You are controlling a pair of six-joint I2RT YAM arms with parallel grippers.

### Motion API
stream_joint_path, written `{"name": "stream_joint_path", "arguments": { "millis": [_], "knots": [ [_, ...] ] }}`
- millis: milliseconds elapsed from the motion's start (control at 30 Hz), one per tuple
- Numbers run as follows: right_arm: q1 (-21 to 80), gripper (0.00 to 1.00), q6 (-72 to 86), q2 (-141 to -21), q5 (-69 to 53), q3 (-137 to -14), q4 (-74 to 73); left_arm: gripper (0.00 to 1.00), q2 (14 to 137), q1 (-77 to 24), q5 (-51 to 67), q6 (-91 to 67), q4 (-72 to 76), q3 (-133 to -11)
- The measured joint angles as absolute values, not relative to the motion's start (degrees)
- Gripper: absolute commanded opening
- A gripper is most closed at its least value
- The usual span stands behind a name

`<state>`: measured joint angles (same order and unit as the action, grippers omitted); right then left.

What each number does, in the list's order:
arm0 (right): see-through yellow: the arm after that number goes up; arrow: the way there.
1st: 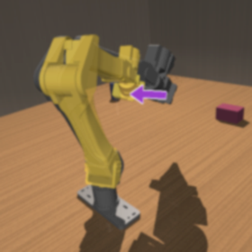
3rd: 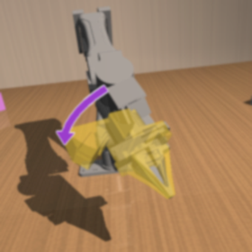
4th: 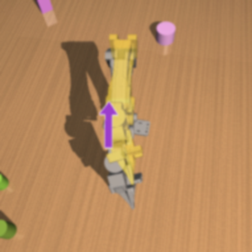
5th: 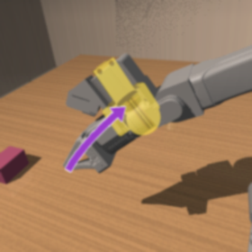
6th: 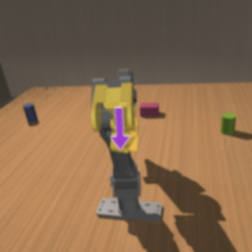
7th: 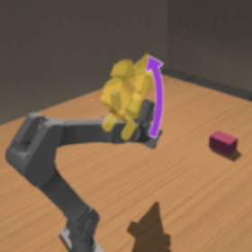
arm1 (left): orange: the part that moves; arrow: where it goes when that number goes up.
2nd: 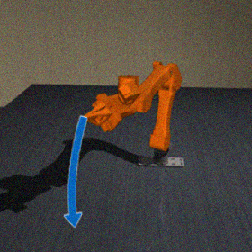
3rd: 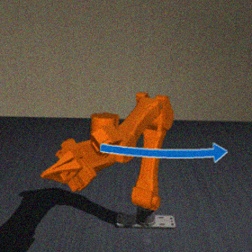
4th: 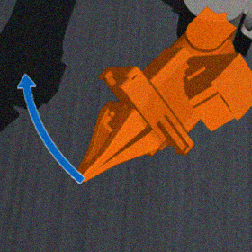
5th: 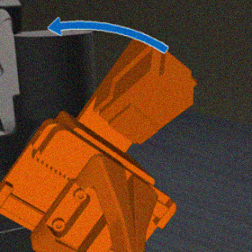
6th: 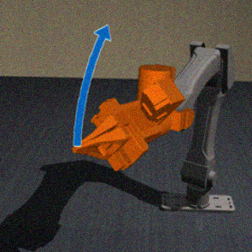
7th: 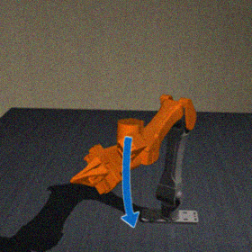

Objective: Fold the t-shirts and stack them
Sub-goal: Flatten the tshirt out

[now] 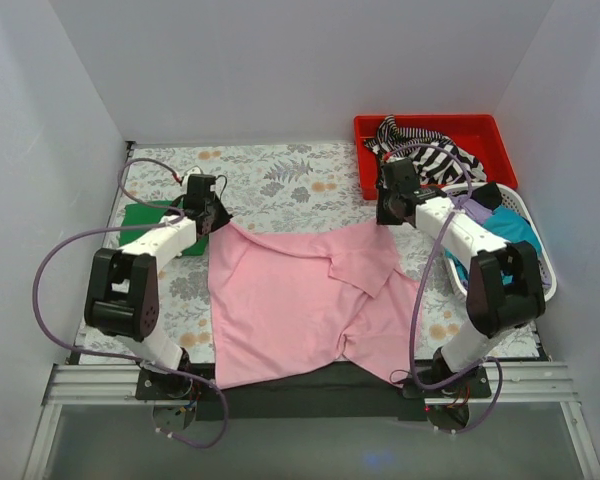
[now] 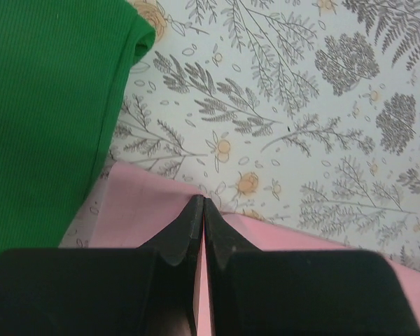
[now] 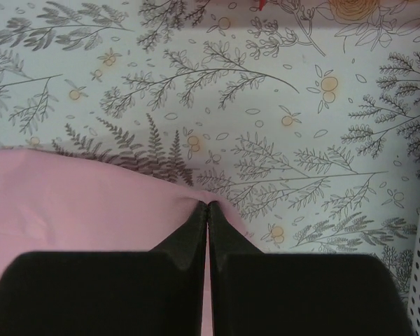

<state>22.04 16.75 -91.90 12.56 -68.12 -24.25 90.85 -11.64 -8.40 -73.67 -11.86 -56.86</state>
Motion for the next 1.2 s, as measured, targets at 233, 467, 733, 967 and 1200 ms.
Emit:
{"name": "stream_joint_path", "arguments": {
  "millis": [233,467,733,967,1200],
  "knots": [
    [16.1,0.35,16.4,-104.92,7.81,-76.97,-24.34,0.0,103.28,-9.37,-8.05,-72.14,-8.88,-64.29],
    [13.45,0.6,15.42,-109.51,6.59,-79.81,-25.76,0.34,109.84,-8.54,-7.14,-70.11,-9.1,-70.11],
    [13.76,0.63,13.3,-95.61,-0.49,-74.17,-25.3,0.45,102.74,-8.54,-2.02,-70.61,-9.98,-68.58],
    [14.37,0.62,13.21,-87.0,-10.04,-62.98,-24.95,0.47,88.12,-8.78,9.37,-72.86,-8.21,-58.96],
    [17.19,0.62,13.02,-86.61,-17.98,-54.52,-26.37,0.48,78.35,-10.55,15.07,-77.34,-8.86,-43.55]
  ]
}}
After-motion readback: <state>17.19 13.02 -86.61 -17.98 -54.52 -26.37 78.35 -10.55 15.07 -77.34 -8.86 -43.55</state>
